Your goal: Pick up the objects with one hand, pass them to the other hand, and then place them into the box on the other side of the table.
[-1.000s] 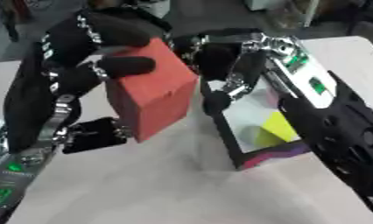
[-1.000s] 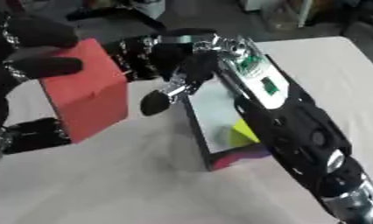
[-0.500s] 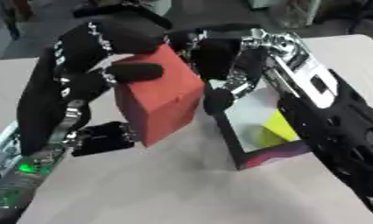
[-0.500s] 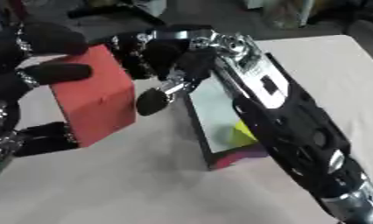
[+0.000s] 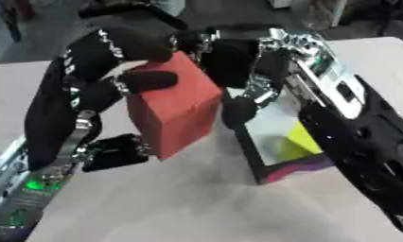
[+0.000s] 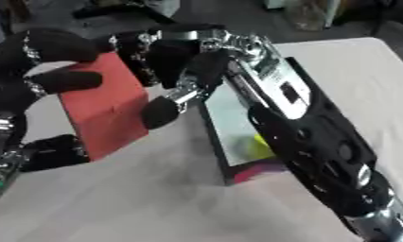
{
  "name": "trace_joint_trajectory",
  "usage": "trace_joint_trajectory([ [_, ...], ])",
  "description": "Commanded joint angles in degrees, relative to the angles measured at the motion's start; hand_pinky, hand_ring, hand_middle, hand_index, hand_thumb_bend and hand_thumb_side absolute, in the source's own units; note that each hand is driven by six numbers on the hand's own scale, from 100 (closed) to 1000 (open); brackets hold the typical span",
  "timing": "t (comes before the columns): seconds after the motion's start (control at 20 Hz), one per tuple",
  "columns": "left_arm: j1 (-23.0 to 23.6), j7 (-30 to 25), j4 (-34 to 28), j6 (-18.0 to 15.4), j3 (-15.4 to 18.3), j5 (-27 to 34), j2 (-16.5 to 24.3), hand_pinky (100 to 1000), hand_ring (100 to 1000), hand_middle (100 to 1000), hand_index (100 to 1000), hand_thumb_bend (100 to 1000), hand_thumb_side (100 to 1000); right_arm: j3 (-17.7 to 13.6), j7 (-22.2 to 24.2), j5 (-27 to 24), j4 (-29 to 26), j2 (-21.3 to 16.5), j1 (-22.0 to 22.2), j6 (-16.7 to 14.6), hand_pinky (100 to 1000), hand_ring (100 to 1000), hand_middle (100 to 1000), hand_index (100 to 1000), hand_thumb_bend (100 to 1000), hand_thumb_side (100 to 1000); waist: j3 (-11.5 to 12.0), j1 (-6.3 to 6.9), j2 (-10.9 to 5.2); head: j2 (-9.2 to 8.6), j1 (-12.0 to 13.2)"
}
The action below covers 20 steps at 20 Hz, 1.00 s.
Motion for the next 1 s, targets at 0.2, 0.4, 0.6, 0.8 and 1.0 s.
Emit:
trace_joint_trajectory([
  [0.2, -0.98, 0.41, -0.23, 0.63, 0.34, -0.19, -0.39, 703, 688, 671, 583, 254, 100, 0.23, 0.56, -0.18, -1.64, 0.07, -1.10, 1.08, 1000, 1000, 838, 1000, 697, 264, 0.19, -0.79, 0.09, -0.74, -0.19],
  [0.4, -1.24, 0.66, -0.31, 1.00, 0.39, -0.36, -0.69, 703, 689, 671, 583, 257, 100, 0.30, 0.56, 0.92, -1.21, 0.29, -1.06, 0.95, 1000, 1000, 825, 1000, 688, 260, 0.17, -0.72, 0.11, -0.70, -0.33],
  [0.6, -1.55, 0.74, -0.32, 1.19, 0.28, -0.54, -1.03, 704, 689, 672, 584, 259, 100, 0.36, 0.56, 1.66, -0.59, 0.78, -1.15, 1.12, 1000, 1000, 804, 1000, 670, 264, 0.08, -0.67, 0.10, -0.70, -0.48],
  [0.8, -1.75, 0.61, -0.18, 1.04, 0.08, -0.62, -1.56, 705, 689, 672, 584, 259, 100, 0.10, 0.56, 1.65, -0.47, 0.72, -1.12, 2.04, 1000, 1000, 776, 1000, 647, 261, -0.03, -0.64, 0.17, -0.82, -0.53],
  [1.0, -1.82, 0.37, 0.08, 1.14, 0.01, -0.75, -1.82, 705, 689, 672, 584, 262, 100, -0.43, 0.56, 1.17, -0.86, -0.10, -0.62, 3.11, 1000, 1000, 709, 1000, 603, 221, -0.12, -0.63, 0.23, -0.84, -0.42],
])
